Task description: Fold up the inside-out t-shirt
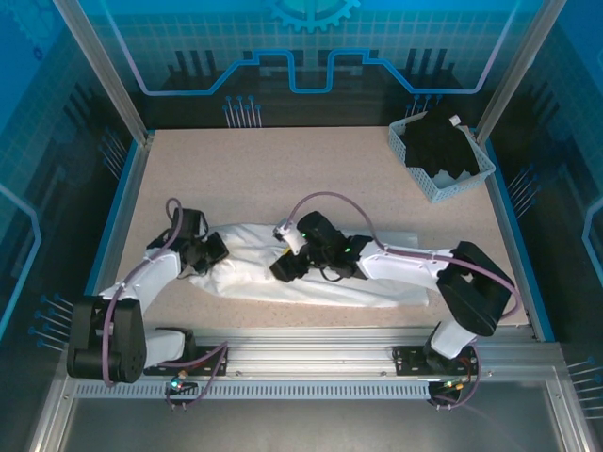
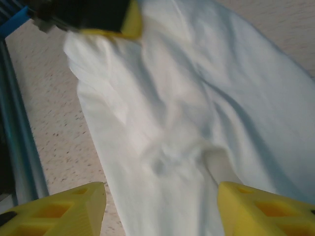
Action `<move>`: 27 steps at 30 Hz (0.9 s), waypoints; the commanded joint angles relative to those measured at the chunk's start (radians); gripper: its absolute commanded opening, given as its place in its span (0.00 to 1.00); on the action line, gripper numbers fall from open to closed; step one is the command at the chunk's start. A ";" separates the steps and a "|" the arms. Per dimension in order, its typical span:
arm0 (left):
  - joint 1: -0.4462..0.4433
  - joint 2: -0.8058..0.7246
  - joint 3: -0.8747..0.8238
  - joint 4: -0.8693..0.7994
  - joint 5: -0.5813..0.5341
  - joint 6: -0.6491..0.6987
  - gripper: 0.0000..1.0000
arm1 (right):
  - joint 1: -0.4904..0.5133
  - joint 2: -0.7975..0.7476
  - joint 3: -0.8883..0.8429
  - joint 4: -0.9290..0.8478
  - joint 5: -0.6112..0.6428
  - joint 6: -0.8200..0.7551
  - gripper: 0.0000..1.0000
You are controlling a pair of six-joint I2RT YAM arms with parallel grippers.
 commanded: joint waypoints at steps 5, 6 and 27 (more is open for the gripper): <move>0.123 0.102 0.261 -0.151 -0.356 0.167 0.00 | -0.157 -0.164 -0.100 -0.092 0.039 0.075 0.63; 0.124 0.128 0.303 -0.172 -0.405 0.186 0.00 | -0.173 -0.180 -0.109 -0.104 0.043 0.079 0.63; -0.406 0.290 0.531 -0.420 -0.467 0.091 0.00 | -0.383 -0.431 -0.249 -0.271 0.132 0.033 0.65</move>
